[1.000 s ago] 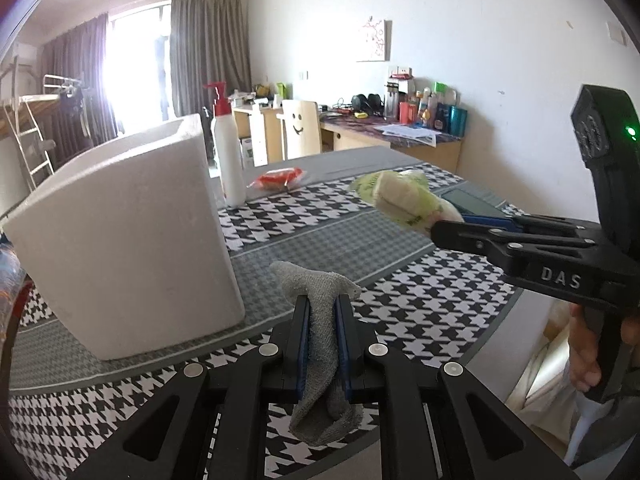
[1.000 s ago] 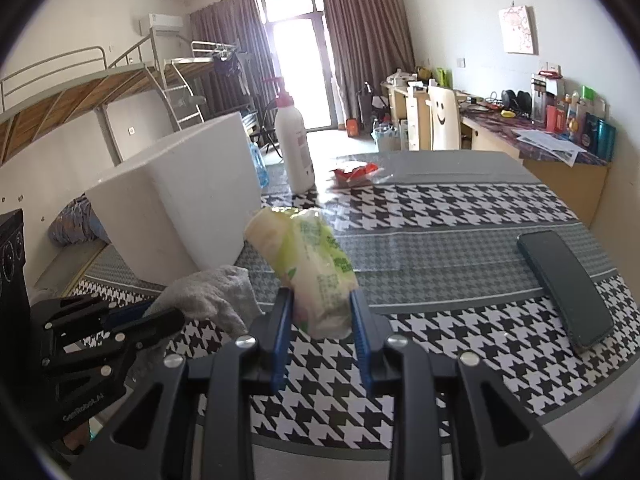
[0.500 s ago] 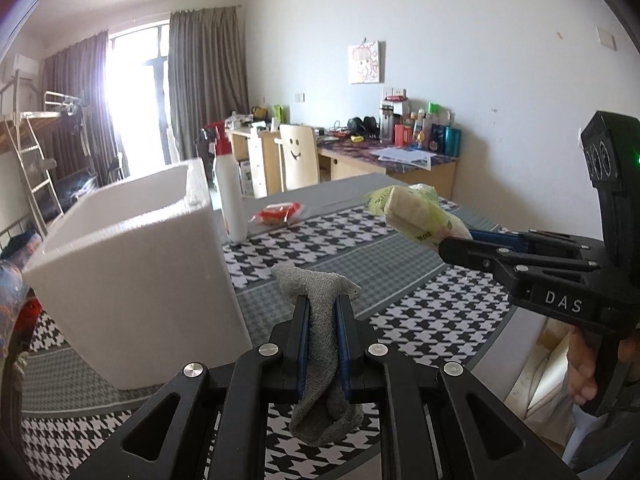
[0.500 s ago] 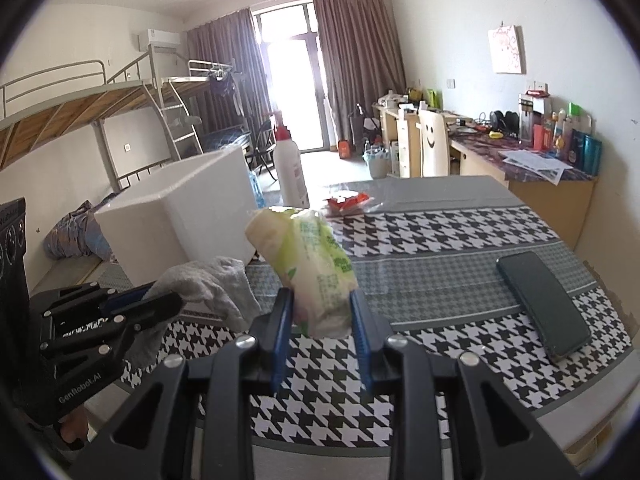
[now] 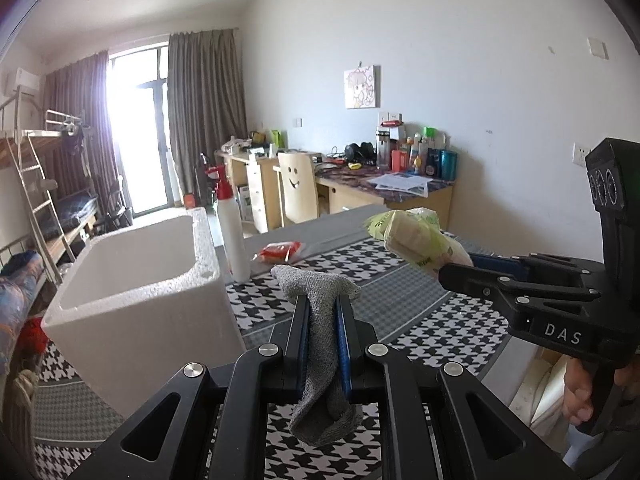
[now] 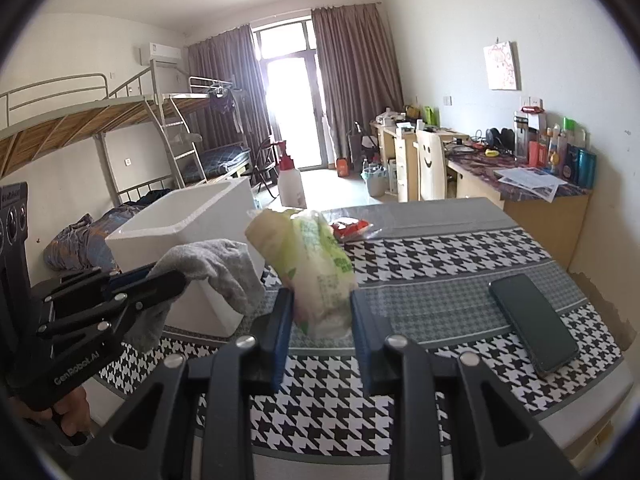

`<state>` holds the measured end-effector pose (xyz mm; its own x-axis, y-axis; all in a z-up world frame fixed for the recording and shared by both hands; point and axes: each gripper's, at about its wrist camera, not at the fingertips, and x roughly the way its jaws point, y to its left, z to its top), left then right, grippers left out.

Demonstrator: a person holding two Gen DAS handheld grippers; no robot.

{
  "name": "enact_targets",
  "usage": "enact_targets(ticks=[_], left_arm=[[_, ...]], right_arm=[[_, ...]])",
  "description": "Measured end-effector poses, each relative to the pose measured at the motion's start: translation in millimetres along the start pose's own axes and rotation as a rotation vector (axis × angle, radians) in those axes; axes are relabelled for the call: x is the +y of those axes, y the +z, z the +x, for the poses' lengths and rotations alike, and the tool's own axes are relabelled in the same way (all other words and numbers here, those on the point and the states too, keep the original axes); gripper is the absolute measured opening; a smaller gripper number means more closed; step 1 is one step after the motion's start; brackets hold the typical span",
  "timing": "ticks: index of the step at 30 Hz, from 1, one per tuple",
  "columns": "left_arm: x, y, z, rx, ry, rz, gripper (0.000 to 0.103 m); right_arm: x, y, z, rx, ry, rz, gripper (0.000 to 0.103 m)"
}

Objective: Organize soft objects
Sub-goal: 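Lift the grey sock and green package and carry both toward the foam box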

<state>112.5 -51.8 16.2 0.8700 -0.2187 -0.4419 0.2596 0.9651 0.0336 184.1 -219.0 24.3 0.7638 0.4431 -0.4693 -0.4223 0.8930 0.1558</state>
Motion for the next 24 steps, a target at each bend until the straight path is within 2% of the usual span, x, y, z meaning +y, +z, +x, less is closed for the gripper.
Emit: enact_targets(ticks=[24], left_arm=[[12.8,35.0,-4.8,-0.084,0.007,-0.025,0.013]], right_arm=[[11.8,28.7,-8.3,-0.079,0.001,-0.002,0.033]])
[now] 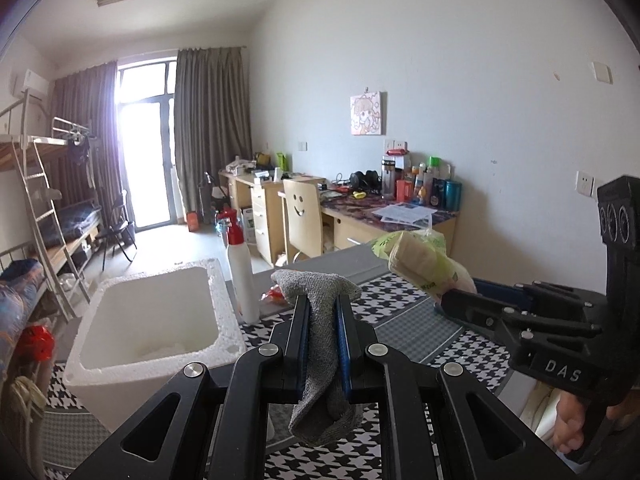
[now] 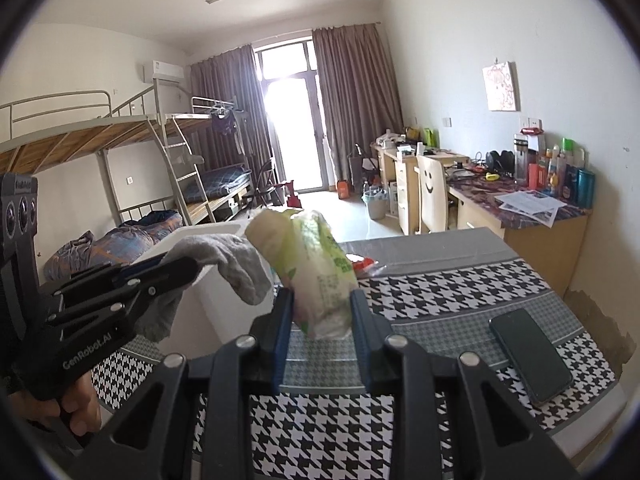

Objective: Organize soft objects
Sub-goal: 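Lift the grey sock and green package and carry both toward the foam box, then lower the grey sock into the foam box and open the left tool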

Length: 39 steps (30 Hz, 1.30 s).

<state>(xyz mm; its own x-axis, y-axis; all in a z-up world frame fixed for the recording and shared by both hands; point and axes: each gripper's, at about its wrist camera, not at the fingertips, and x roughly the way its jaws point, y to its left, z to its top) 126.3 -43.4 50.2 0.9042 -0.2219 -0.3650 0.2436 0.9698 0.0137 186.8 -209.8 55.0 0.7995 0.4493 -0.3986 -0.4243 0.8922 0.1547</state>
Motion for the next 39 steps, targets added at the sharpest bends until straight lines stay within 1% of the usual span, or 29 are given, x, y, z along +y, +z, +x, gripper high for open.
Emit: enact_targets(ticks=[11,18,27,39], left_arm=[[6.4,8.4,1.0,-0.032,0.034,-0.008,0.013],[15.9,16.7,-2.5,-0.058,0.083,-0.011,0.013],[32.8,24.3,-4.6,-0.081,0.136,-0.032,0.013],[53.5,25.2,-0.3,-0.081,0.218,-0.063,0.013]], right_arm=[[1.3,4.5,1.9,-0.008,0.006,0.003,0.033],[3.9,13.4,5.8,-0.016,0.008,-0.003,0.033],[17.2,25.7,14.4,-0.023,0.058,-0.021,0.033],[32.3,36.7,32.8,-0.012,0.12,-0.055,0.033]])
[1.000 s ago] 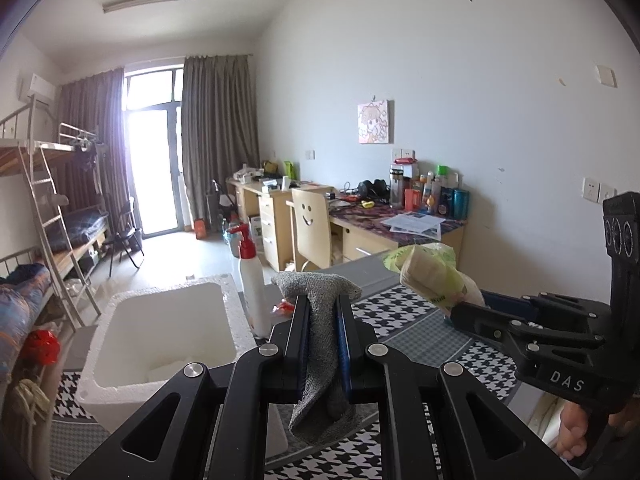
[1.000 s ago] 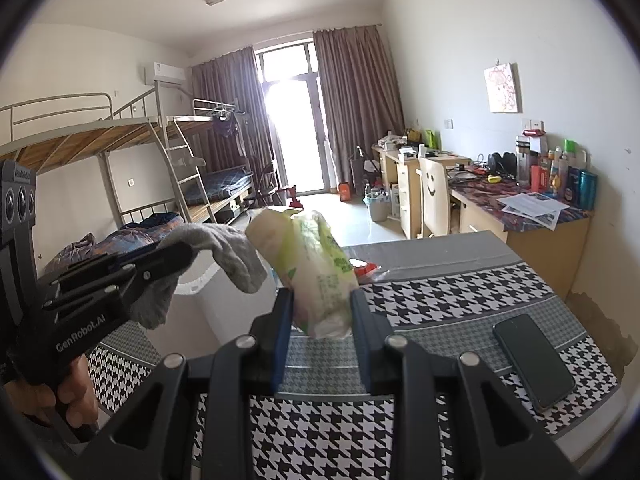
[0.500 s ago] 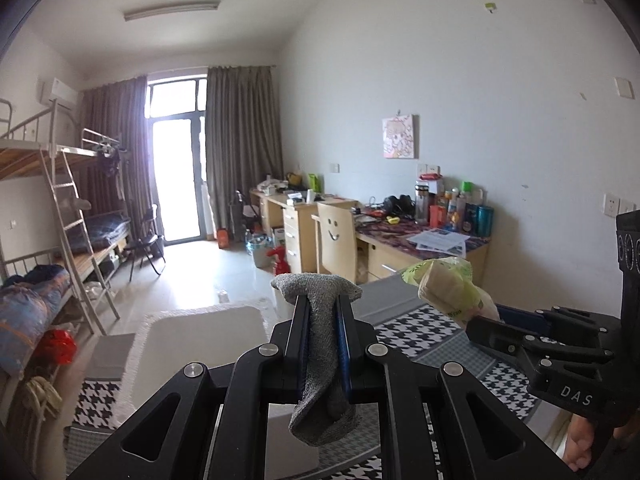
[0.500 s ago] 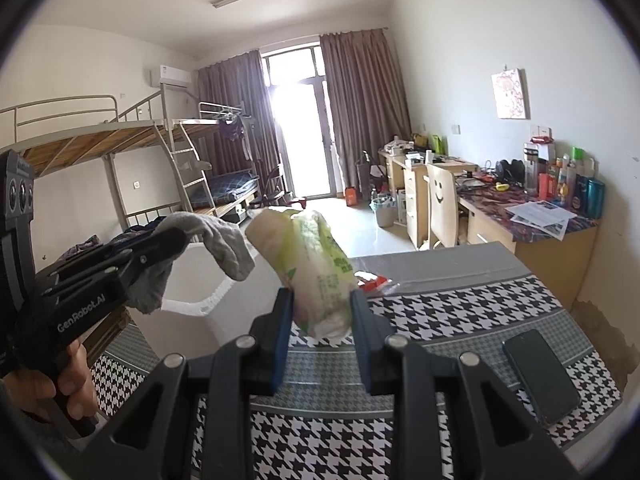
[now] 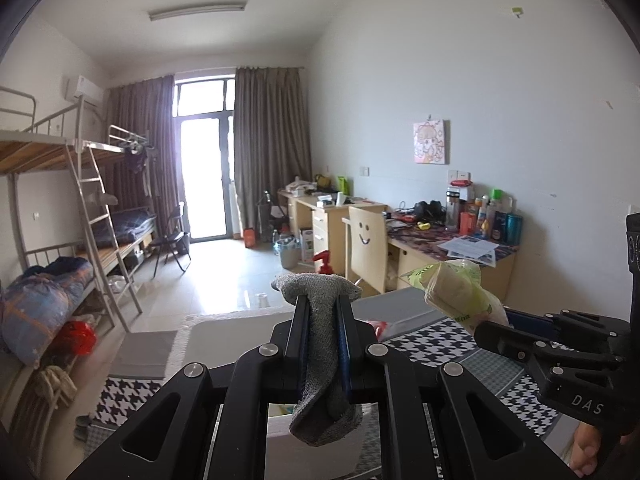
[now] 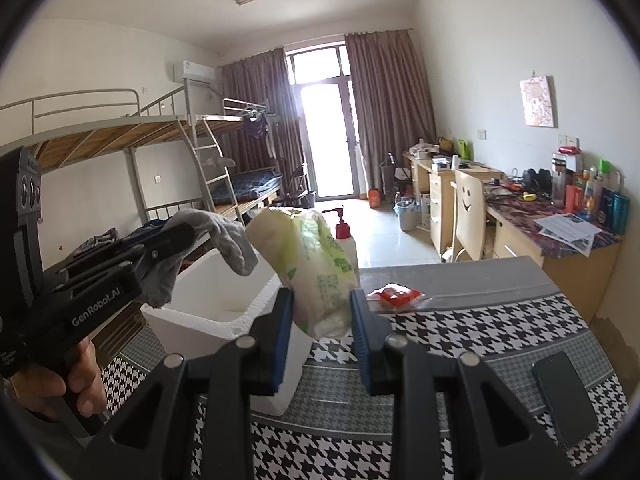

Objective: Organize soft objects
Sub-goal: 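Lower the grey sock into the foam box and open the left tool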

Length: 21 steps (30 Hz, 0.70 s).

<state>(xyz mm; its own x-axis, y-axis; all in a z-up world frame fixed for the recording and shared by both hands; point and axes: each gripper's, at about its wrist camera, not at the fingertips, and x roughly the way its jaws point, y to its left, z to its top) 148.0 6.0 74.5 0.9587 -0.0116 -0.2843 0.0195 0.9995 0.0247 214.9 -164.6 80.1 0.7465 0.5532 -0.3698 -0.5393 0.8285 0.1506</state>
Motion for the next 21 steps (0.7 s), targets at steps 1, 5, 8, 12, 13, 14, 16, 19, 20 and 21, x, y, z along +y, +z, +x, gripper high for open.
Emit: enact_targets(ticks=[1,5,8,12,13,14,16,19,20,21], left_arm=[[1.5,0.1,0.4,0.001,0.004,-0.002,0.013],[7.4,-0.9,0.3,0.005,0.017,-0.006,0.013],[11.5,-0.2,0.6,0.004,0.03,-0.008,0.013],[16.9,-0.5,2.2,0.011,0.048,-0.015,0.013],[18.1,-0.9,3.1,0.014,0.052,-0.017,0.013],[19.5,-1.7,4.0,0.018,0.059,-0.019,0.013],[22.3,-2.3,6.0,0.022,0.071,-0.022,0.013],[26.2,-2.7,9.6,0.031,0.073,-0.029,0.013],[27.3,-3.0,11.5,0.036,0.07,-0.031,0.013],[28.0,-2.9,13.3,0.041,0.067,-0.032,0.013]], right_arm=[[1.4,0.5,1.7,0.002,0.005,-0.003,0.033],[5.3,2.0,7.0,0.009,0.025,-0.011,0.033],[8.9,3.2,10.5,0.011,0.04,-0.021,0.033],[14.3,4.4,16.2,0.016,0.056,-0.031,0.033],[15.4,4.5,17.7,0.019,0.062,-0.032,0.033],[15.9,4.8,19.1,0.02,0.067,-0.034,0.033],[17.5,5.6,22.8,0.025,0.073,-0.033,0.033],[20.2,5.9,27.3,0.031,0.081,-0.035,0.033],[21.2,5.7,28.9,0.034,0.084,-0.037,0.033],[22.5,6.1,29.8,0.037,0.085,-0.039,0.033]])
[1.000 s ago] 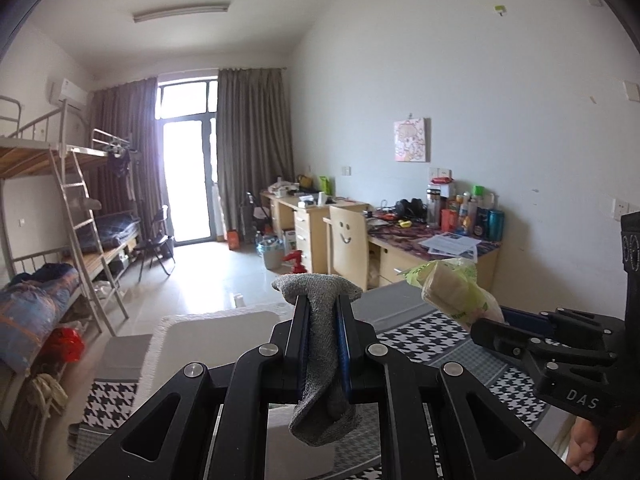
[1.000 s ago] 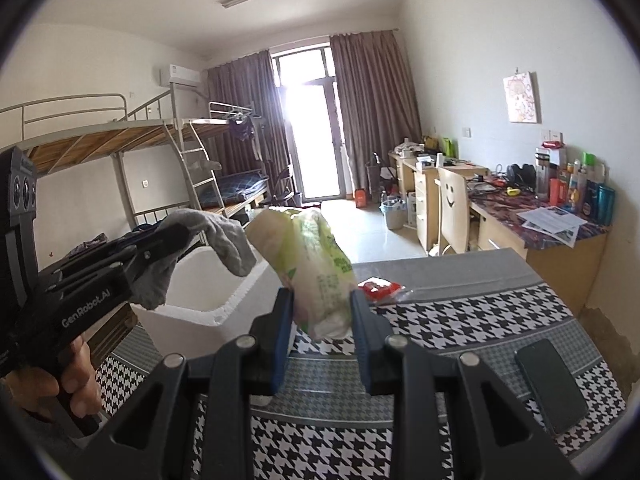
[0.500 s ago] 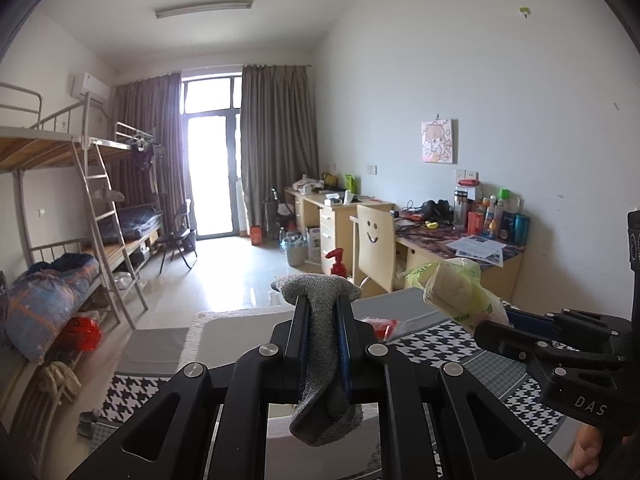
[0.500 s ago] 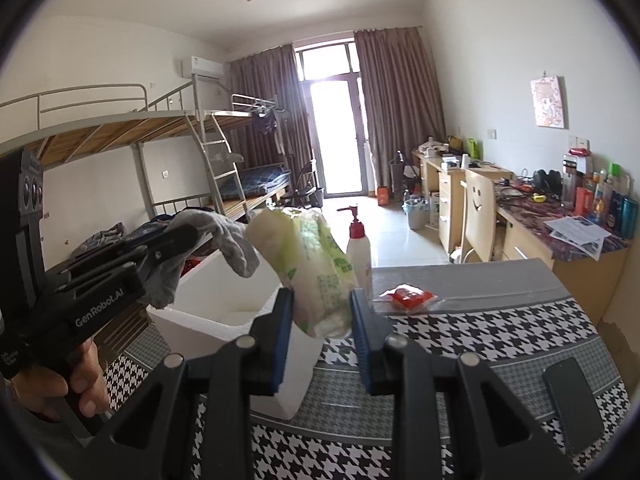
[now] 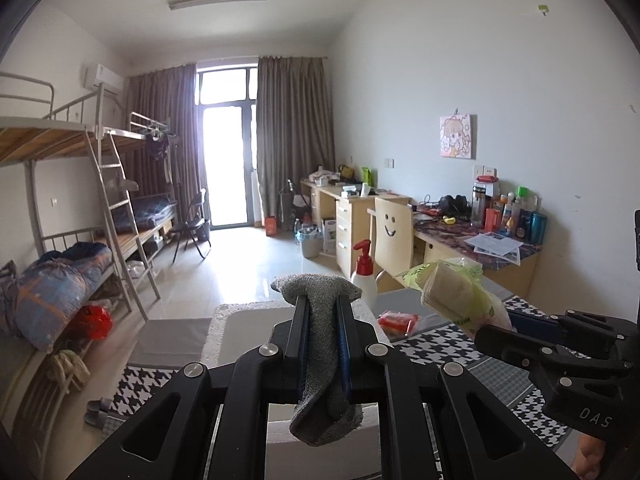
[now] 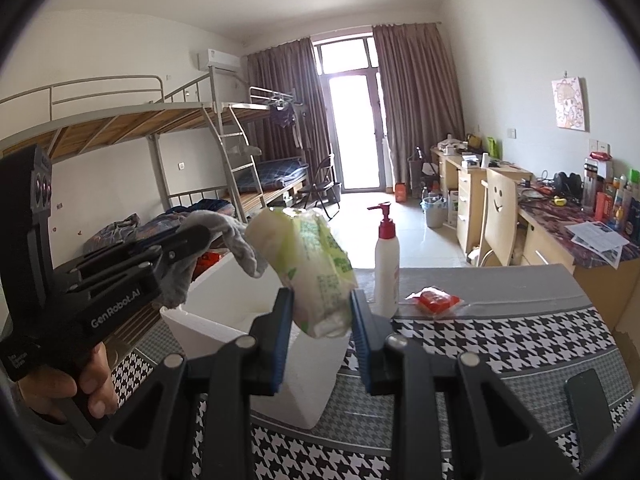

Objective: Organize soft objects
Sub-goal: 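Lower the grey sock into the foam box and open the left tool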

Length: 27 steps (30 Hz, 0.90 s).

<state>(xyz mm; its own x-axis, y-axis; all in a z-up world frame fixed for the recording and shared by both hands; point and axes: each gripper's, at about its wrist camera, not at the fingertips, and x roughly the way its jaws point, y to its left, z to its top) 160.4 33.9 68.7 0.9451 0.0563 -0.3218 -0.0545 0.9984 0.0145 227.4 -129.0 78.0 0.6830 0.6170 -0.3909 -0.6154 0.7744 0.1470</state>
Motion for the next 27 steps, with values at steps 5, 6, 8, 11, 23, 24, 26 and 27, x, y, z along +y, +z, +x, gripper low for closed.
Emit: enact_targets(ticks=[5,6,8,11,23,24,26,27], left_arm=[[2.1,-0.1,8.8,0.016,-0.008,-0.004,0.013],[2.7,-0.4,10.5,0.018,-0.008,-0.005,0.013],[5.8,-1.8,14.2,0.027,-0.009,-0.013,0.013],[9.3,-2.9,17.8,0.039,-0.012,-0.023,0.013],[20.2,-10.3,27.2,0.087,0.001,-0.031,0.041],[20.7,-10.9,26.8,0.088,0.001,-0.034,0.048],[22.3,-11.4,24.8,0.083,0.001,-0.039,0.065],[22.9,-11.2,23.5,0.08,0.003,-0.038,0.065]], right_arm=[[-0.3,2.9,5.9,0.007,-0.003,0.003,0.033],[0.4,3.6,7.0,0.009,-0.004,0.003,0.033],[0.1,4.4,9.4,0.013,-0.007,0.0,0.033],[1.2,5.3,12.4,0.015,-0.012,-0.002,0.033],[7.0,6.7,23.3,0.024,-0.005,-0.005,0.033],[7.5,6.9,24.7,0.026,-0.004,-0.005,0.033],[7.0,5.9,26.4,0.029,-0.004,-0.007,0.033],[7.1,5.6,26.9,0.031,-0.004,-0.006,0.033]])
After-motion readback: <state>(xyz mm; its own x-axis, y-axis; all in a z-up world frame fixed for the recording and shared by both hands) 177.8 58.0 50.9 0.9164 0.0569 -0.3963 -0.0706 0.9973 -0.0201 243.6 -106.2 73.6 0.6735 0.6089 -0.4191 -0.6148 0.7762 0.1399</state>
